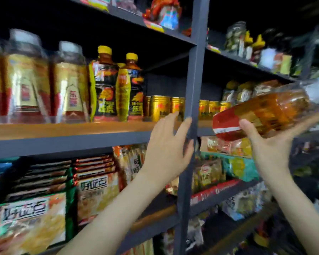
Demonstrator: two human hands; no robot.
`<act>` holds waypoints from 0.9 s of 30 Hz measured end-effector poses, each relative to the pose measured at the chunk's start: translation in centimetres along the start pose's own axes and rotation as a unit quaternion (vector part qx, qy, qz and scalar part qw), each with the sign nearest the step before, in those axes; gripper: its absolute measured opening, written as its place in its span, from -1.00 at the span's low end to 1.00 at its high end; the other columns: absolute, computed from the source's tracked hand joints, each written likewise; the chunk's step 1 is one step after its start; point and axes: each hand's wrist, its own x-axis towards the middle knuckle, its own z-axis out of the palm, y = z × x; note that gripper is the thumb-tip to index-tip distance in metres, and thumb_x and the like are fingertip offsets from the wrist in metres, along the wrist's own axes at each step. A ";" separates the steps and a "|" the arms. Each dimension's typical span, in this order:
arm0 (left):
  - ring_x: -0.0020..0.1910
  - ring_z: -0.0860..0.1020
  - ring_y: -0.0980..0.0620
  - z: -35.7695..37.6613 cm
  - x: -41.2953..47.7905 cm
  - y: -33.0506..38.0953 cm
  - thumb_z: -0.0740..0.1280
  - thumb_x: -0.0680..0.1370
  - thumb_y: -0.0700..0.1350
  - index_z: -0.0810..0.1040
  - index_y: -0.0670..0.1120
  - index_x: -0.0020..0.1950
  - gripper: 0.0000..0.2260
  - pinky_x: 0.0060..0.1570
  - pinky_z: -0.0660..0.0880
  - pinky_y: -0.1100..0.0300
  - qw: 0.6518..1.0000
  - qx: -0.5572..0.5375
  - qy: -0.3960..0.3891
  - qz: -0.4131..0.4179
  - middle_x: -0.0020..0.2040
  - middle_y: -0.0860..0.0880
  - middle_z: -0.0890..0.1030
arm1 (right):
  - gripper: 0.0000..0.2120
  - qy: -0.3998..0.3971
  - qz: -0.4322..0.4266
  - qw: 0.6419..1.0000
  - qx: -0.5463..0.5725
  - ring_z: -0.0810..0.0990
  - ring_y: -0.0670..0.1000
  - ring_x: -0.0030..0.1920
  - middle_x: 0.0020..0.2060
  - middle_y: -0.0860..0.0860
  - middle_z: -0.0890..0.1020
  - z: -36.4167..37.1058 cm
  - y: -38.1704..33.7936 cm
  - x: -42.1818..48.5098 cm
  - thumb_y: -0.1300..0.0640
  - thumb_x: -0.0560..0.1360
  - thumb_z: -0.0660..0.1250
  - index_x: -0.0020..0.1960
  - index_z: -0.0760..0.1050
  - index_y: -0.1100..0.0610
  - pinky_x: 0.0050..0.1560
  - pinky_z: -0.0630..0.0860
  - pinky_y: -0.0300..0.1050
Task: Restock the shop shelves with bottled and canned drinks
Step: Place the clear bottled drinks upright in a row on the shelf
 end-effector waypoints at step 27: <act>0.24 0.50 -0.30 30.5 18.4 10.2 0.50 0.36 -0.15 0.64 -0.09 0.11 -0.67 0.22 0.44 -0.21 0.963 0.260 -0.045 -0.051 0.19 -0.30 0.56 | 0.04 -0.195 -0.055 0.977 -0.063 -0.08 -0.16 0.51 0.53 -0.21 -0.07 -1.2 34.2 30.0 0.16 0.43 0.50 0.57 -0.22 -0.12 0.50 -0.03 -0.08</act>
